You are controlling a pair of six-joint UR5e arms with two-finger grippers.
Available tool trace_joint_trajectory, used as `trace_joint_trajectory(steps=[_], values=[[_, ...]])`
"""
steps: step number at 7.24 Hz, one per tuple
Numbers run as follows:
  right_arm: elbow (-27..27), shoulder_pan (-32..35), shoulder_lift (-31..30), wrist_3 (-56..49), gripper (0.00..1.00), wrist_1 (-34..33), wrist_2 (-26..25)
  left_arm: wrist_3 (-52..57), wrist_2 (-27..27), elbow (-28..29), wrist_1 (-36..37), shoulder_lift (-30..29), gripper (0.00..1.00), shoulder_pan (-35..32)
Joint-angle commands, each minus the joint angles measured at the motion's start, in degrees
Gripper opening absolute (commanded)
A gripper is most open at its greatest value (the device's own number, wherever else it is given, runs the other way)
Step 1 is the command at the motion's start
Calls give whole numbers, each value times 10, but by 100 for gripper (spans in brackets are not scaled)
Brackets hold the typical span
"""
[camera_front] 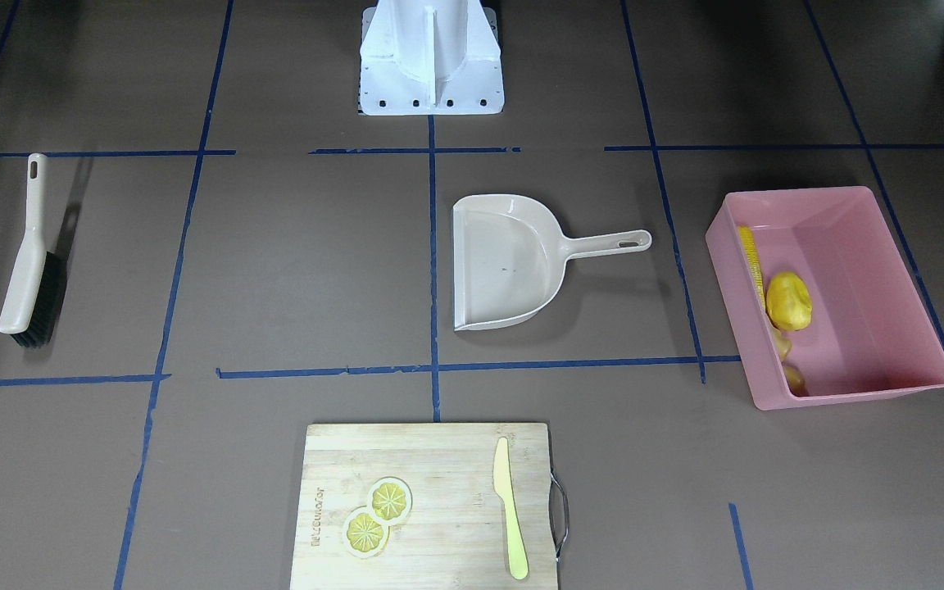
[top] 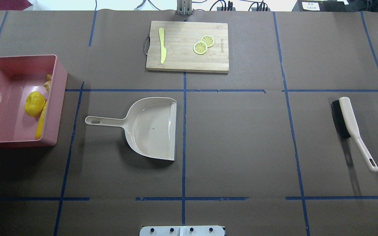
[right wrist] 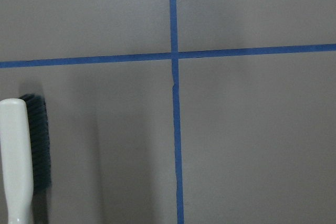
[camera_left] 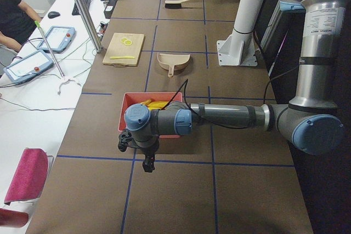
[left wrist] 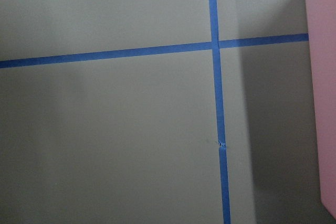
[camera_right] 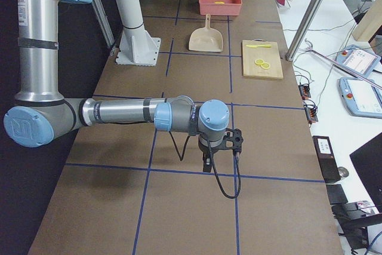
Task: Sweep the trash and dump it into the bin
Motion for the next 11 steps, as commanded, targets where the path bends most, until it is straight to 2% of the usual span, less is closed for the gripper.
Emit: trace_joint_trajectory(steps=[1,3,6,11], values=[[-8,0,-10,58,100,53,-9,0,0,-1,1,0,100,0],[-10,0,-20,62,100,82,-7,0,0,-1,0,0,100,1],[-9,0,-19,55,100,83,16,-1,0,-1,0,-1,100,1],[-8,0,-19,51,100,84,16,-1,0,-1,0,-1,100,1]])
